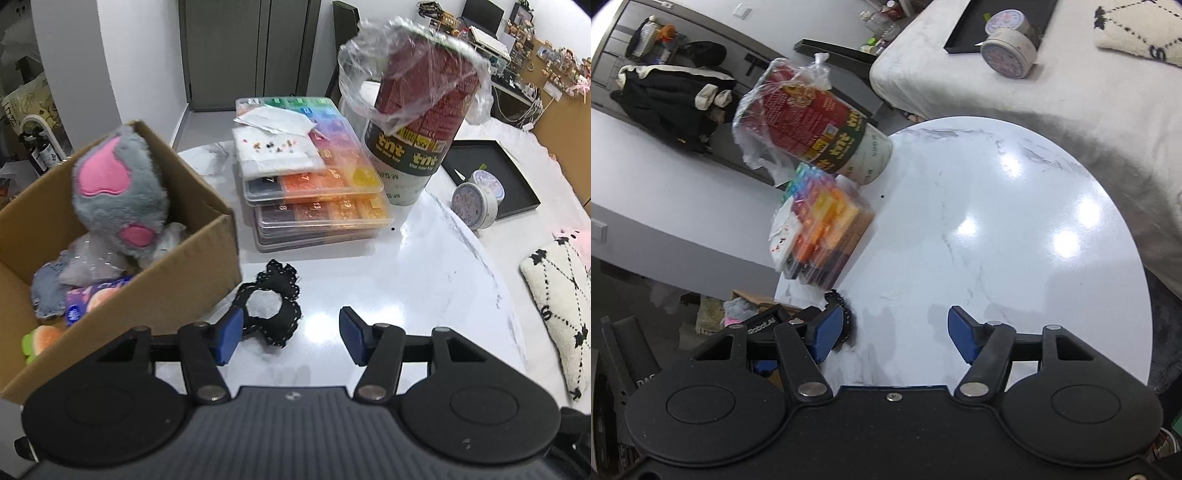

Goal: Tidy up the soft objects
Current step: 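Move the left gripper toward the black lace plush on the table, then close the left gripper on the black lace plush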

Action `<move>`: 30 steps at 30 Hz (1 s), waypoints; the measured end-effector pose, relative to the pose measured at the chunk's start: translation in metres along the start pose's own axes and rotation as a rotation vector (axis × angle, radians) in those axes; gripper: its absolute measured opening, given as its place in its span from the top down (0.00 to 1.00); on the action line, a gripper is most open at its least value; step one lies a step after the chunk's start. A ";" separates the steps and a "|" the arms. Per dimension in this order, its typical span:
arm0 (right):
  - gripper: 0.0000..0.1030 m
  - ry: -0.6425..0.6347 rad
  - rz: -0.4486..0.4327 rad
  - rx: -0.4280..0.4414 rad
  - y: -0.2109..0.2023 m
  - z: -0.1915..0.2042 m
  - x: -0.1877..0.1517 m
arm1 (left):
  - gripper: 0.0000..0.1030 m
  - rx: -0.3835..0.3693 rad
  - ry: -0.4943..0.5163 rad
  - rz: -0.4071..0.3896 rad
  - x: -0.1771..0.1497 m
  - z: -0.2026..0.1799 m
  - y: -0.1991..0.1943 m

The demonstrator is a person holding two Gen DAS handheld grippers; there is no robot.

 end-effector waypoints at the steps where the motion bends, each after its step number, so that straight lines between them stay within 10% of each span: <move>1: 0.39 0.003 0.001 -0.008 0.001 -0.002 0.001 | 0.45 0.000 0.001 0.003 0.000 -0.001 0.004; 16: 0.38 0.021 -0.010 -0.045 0.003 -0.014 0.004 | 0.45 0.186 0.074 0.036 -0.015 0.011 0.046; 18: 0.39 0.020 -0.011 -0.048 0.004 -0.013 0.005 | 0.50 0.183 0.065 0.052 -0.020 0.014 0.049; 21: 0.39 0.018 -0.011 -0.050 0.004 -0.013 0.004 | 0.84 0.171 0.048 0.048 -0.021 0.016 0.047; 30: 0.39 0.012 -0.009 -0.053 0.004 -0.013 0.003 | 0.92 0.124 0.039 0.054 -0.023 0.016 0.027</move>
Point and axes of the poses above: each gripper's, at about its wrist camera, not at the fingertips, and y roughly the way its jaws point, z to its left, x to its top, the point moved 9 cm from there along y, roughly the way its jaws point, and after that the axes turned 9 degrees about -x, right-handed, at the moved point
